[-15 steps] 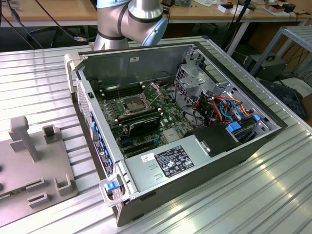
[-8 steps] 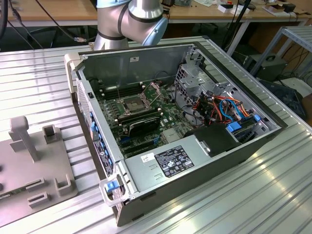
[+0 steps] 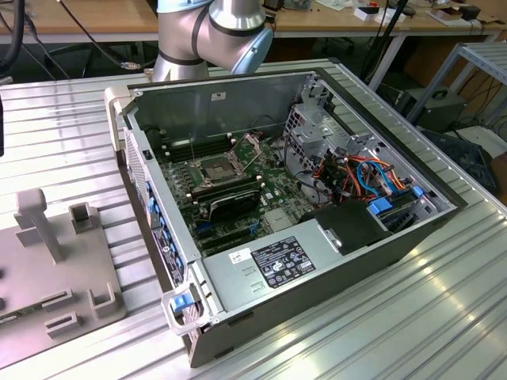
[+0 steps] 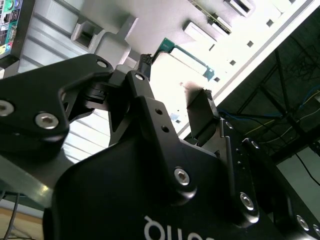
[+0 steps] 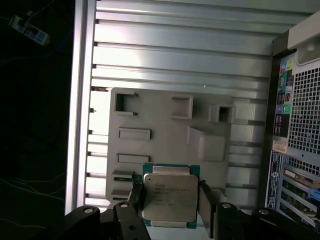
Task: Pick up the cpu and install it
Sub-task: 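Pick up the cpu and move it towards the insertion slot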
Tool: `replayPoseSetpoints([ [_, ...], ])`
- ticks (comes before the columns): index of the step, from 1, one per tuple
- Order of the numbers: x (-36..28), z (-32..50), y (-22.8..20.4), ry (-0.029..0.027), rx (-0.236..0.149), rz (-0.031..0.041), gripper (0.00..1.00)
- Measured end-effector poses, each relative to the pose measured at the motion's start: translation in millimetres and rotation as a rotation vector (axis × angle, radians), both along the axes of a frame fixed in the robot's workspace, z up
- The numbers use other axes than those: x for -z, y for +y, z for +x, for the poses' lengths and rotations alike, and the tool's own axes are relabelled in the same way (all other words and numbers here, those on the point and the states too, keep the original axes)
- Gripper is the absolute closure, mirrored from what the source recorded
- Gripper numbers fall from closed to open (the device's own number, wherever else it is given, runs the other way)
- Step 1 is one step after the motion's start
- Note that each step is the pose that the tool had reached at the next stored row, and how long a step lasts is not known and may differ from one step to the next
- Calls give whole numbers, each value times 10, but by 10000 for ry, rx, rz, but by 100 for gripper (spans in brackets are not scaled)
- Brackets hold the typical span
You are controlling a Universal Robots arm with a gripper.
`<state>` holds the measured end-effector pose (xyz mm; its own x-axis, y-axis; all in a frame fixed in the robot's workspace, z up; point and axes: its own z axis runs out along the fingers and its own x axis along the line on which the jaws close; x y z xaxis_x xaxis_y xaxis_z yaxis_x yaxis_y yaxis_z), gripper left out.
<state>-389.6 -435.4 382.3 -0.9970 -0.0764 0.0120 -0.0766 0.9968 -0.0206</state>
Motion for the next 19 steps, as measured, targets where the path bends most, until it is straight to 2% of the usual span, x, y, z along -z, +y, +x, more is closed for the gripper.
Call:
replayPoseSetpoints([
  [19,0,49,0,1,0,-1,45],
])
